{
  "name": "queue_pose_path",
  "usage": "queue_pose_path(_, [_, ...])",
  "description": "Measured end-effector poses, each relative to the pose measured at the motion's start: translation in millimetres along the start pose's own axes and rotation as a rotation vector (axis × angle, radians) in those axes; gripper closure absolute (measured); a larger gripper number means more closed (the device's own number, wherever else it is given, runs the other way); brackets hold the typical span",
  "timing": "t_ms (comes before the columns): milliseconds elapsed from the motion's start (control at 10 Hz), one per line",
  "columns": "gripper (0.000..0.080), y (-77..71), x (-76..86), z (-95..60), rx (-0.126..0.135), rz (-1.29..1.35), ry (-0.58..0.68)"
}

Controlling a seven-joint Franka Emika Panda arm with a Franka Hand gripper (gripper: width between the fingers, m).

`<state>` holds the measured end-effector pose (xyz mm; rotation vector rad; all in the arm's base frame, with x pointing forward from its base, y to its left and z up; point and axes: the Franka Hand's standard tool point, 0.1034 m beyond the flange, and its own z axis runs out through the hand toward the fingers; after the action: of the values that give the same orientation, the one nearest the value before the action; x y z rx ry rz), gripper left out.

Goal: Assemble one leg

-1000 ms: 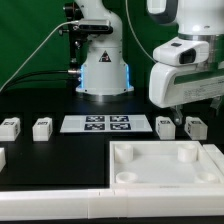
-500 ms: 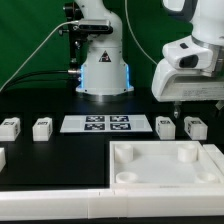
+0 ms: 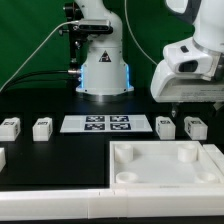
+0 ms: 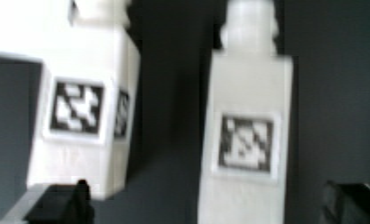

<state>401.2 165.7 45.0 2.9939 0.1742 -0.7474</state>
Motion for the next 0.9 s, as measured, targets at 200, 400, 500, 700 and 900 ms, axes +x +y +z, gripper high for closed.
queue_pose_path(200, [0.015, -4.0, 7.8, -1.3, -0.009, -0.003, -0.099])
queue_pose_path(400, [0.015, -6.3, 10.8, -1.6, -0.007, -0.006, -0.089])
queue_pose_path(500, [0.015, -6.0, 10.3, -0.1, -0.007, -0.011, -0.096])
queue_pose_path(700, [0.015, -6.1, 11.3, 5.8, -0.003, -0.022, -0.112])
queue_pose_path(900, [0.015, -8.0, 1.4, 12.6, -0.009, -0.016, -0.29])
